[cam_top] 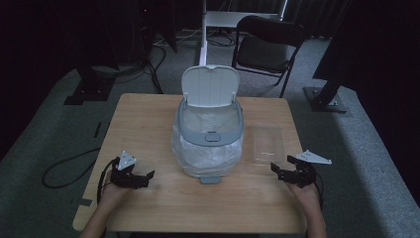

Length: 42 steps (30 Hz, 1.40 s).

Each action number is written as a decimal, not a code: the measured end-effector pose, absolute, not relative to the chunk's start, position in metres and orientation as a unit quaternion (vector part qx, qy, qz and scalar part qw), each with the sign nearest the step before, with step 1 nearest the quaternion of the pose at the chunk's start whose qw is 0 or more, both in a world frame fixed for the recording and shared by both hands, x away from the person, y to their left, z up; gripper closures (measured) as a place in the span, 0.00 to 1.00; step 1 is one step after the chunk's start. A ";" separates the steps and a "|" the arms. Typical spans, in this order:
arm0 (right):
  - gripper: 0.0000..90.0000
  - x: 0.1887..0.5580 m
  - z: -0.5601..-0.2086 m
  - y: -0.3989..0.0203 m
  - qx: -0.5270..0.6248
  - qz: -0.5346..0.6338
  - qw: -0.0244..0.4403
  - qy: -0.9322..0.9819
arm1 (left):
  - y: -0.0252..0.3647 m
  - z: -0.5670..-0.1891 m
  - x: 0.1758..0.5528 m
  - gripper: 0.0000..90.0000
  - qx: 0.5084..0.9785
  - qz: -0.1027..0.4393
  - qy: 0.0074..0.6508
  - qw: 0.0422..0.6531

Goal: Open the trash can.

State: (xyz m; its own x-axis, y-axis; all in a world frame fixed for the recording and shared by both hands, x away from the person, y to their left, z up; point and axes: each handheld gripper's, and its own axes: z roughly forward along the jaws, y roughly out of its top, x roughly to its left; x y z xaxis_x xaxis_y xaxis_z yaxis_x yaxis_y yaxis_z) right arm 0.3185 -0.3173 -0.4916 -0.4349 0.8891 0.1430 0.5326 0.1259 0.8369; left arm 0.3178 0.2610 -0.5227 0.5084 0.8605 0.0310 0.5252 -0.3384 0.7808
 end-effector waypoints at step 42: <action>0.41 0.424 -0.510 -0.336 0.626 0.423 0.075 0.651 | 0.278 -0.546 0.331 0.01 0.774 0.210 0.517 0.299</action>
State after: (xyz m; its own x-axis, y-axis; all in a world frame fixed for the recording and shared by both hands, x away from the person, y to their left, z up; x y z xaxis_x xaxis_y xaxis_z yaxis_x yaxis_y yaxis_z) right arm 0.4238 -0.3364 -0.5102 -0.2058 0.8778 0.4326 0.7514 -0.1414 0.6445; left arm 0.3312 0.2776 -0.5464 0.3759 0.9265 0.0159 0.6747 -0.2854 0.6807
